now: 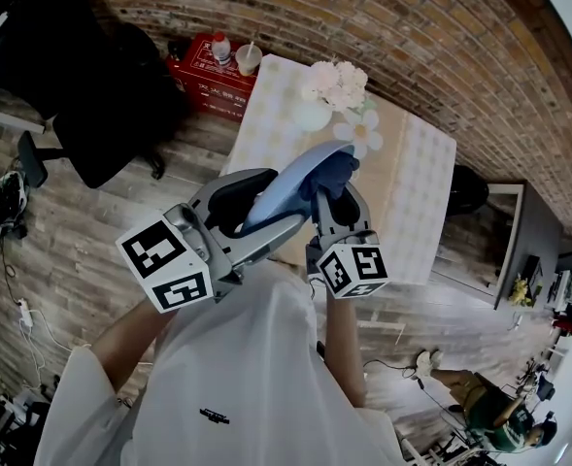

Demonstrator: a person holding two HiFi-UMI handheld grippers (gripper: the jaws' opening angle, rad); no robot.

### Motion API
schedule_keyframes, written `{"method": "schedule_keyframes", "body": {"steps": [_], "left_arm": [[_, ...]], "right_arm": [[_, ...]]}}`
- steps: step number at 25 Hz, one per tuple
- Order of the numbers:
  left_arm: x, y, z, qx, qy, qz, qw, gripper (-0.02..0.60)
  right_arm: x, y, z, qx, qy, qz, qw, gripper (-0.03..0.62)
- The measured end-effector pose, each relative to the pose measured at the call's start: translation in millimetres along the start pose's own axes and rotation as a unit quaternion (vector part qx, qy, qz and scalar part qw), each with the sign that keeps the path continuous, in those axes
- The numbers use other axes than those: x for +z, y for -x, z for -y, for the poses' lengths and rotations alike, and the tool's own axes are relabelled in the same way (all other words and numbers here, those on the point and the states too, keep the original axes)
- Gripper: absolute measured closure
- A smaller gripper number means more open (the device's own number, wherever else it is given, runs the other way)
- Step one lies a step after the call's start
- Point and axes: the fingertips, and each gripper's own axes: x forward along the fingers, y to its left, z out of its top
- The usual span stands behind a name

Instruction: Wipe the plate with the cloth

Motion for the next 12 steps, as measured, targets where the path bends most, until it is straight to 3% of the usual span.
{"method": "schedule_keyframes", "body": {"steps": [8, 12], "left_arm": [[4.3, -2.0, 3.8, -0.004, -0.003, 0.011, 0.9999, 0.307], [3.5, -6.2, -2.4, -0.008, 0.016, 0.014, 0.9997, 0.307]], "right_arm": [[-26.5, 11.6, -2.4, -0.001, -0.007, -0.024, 1.0, 0.468], [-41.4, 18.7, -4.7, 0.0, -0.001, -0.043, 0.999, 0.468]]}}
